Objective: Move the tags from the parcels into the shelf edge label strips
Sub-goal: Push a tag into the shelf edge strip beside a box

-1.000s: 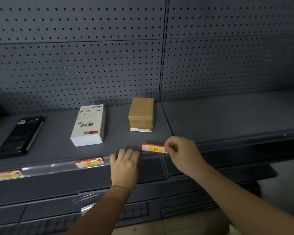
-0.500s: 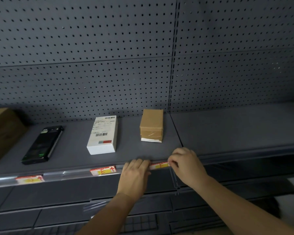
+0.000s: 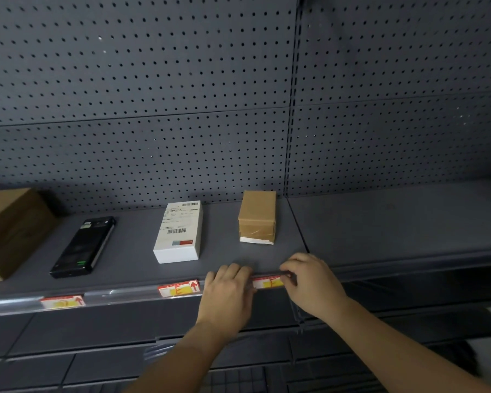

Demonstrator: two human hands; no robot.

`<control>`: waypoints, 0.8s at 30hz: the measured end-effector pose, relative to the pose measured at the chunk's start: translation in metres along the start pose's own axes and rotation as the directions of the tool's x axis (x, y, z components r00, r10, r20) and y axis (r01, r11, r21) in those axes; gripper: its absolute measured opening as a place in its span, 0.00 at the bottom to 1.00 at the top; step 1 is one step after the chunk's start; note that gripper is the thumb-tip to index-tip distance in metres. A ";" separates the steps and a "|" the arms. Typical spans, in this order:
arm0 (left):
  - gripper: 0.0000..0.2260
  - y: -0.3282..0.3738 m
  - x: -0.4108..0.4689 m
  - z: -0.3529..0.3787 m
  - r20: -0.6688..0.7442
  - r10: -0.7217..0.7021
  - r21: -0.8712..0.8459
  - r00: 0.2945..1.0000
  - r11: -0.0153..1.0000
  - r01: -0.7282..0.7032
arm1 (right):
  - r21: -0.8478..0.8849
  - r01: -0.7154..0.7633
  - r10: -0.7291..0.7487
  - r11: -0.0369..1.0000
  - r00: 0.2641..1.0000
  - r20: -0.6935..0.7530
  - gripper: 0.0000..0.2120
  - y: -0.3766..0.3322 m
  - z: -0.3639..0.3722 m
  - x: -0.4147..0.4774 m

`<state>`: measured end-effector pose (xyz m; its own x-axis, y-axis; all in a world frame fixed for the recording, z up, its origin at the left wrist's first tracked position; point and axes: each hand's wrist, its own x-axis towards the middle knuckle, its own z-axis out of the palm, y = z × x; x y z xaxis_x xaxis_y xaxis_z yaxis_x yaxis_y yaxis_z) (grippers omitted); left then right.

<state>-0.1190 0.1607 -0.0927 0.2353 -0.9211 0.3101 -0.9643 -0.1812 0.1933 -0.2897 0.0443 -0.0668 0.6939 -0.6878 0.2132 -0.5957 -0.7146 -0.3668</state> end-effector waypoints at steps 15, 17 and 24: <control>0.16 -0.082 -0.082 -0.138 -0.103 -0.506 0.201 0.857 0.833 0.516 | 0.113 0.425 -0.438 0.898 0.886 0.154 0.18 -0.183 0.007 0.056; 0.14 -0.100 -0.109 -0.158 -0.150 -0.565 0.229 0.811 0.778 0.585 | 0.147 0.484 -0.504 0.863 0.847 0.170 0.17 -0.213 0.017 0.056; 0.14 -0.164 -0.205 -0.215 -0.267 -0.723 0.251 0.637 0.587 0.770 | 0.266 0.616 -0.668 0.742 0.714 0.209 0.18 -0.339 0.059 0.048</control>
<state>0.0174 0.4535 0.0121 0.8795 -0.3643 0.3062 -0.4150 -0.9021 0.1186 -0.0303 0.2610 0.0139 0.9780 0.0128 0.2082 0.0933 -0.9195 -0.3818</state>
